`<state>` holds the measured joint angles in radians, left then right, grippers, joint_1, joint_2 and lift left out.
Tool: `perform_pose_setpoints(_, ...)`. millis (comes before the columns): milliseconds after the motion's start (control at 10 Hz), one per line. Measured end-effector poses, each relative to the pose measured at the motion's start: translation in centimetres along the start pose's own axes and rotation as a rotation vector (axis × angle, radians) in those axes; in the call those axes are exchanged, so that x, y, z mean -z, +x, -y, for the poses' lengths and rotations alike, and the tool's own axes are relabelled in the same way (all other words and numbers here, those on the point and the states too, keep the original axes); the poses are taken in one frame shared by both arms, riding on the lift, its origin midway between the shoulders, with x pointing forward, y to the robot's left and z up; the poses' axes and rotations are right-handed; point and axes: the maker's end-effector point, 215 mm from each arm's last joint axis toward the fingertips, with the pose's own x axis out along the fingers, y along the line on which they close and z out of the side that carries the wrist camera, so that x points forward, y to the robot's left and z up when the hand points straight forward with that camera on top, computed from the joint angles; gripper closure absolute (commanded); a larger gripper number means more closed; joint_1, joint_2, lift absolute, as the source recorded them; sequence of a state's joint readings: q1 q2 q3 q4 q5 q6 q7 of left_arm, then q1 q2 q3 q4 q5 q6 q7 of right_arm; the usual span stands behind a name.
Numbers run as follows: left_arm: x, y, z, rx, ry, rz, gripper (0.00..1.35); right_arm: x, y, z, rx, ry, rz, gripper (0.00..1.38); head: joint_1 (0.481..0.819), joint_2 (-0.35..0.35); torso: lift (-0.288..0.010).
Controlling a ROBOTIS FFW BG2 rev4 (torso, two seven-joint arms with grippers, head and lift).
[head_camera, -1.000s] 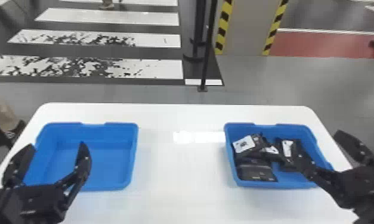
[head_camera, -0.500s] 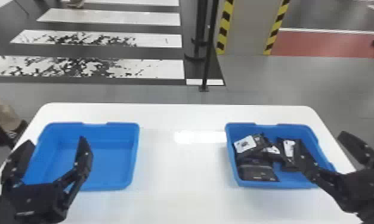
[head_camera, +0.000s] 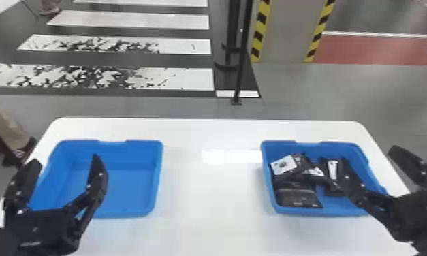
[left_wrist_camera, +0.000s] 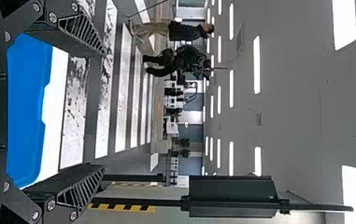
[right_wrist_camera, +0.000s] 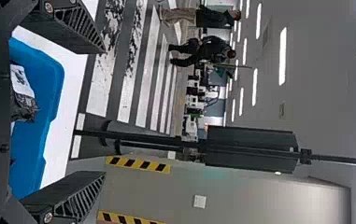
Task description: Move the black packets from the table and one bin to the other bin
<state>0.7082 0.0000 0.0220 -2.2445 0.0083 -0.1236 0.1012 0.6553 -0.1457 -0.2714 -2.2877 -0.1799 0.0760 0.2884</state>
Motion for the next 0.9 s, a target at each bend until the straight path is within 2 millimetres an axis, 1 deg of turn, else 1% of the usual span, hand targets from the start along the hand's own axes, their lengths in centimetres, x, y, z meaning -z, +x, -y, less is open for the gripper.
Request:
perform_pose_setpoints(500,-0.1,-0.01,0.21,0.002,-0.023,0.002,0.2,-0.3,0.0,-0.08,-0.001,0.003,0.015,0.1,0.695,-0.048,-0.11)
perform_pose_setpoints(900,-0.41,0.08,0.31,0.006,-0.032,0.012,0.2,0.02,0.31,-0.57,-0.009,0.013,0.016,0.1,0.695,-0.043,-0.11)
